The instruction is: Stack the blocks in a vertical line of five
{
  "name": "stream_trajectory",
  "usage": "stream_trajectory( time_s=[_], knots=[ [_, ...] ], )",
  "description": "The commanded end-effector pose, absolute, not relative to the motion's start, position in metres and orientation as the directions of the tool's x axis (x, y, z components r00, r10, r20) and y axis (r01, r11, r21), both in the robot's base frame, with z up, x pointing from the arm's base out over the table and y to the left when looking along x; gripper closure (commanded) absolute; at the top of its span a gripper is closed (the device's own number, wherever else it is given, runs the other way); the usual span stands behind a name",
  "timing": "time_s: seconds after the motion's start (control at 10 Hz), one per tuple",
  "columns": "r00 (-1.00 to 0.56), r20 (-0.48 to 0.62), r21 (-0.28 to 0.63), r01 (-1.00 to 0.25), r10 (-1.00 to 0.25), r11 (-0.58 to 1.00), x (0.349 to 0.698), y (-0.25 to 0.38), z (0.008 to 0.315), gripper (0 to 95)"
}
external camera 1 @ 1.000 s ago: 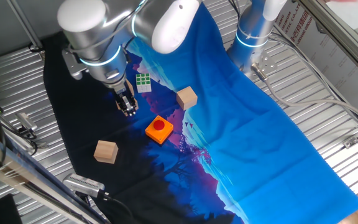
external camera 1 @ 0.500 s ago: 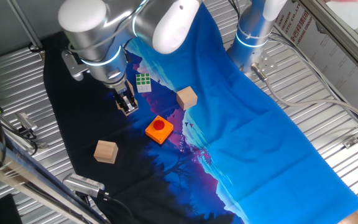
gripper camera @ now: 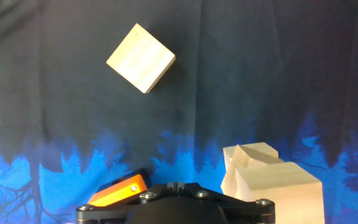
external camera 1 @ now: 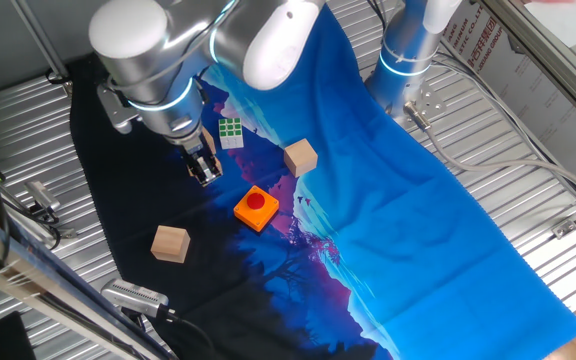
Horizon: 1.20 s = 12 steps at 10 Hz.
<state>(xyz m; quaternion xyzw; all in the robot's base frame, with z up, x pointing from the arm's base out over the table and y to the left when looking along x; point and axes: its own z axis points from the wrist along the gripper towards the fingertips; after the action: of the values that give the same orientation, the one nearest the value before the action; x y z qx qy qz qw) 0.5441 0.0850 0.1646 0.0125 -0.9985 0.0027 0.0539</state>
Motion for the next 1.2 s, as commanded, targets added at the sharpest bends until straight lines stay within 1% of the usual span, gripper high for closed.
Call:
stream_trajectory(
  time_s=[0.1,0.3,0.5,0.7,0.8,0.9,1.0,1.1,1.2],
  knots=[
    [-0.994,0.105,0.001,-0.032,-0.032,0.999,0.533,0.08,0.166,95.0],
    [-0.995,0.102,-0.003,-0.004,-0.004,1.0,0.511,0.078,0.163,95.0],
    [-0.995,0.093,-0.008,0.028,0.029,1.0,0.497,0.081,0.161,95.0],
    [-0.996,0.083,-0.012,0.039,0.04,0.999,0.475,0.082,0.153,95.0],
    [-0.996,0.077,-0.01,0.039,0.039,0.999,0.467,0.079,0.149,76.0],
    [-0.997,0.073,-0.01,0.033,0.034,0.999,0.462,0.077,0.146,76.0],
    [-0.997,0.07,-0.005,0.032,0.032,0.999,0.453,0.073,0.142,57.0],
    [-0.998,0.063,-0.003,0.018,0.019,1.0,0.445,0.07,0.136,0.0],
    [-0.998,0.057,0.0,0.02,0.02,1.0,0.438,0.067,0.132,0.0]
  ],
)
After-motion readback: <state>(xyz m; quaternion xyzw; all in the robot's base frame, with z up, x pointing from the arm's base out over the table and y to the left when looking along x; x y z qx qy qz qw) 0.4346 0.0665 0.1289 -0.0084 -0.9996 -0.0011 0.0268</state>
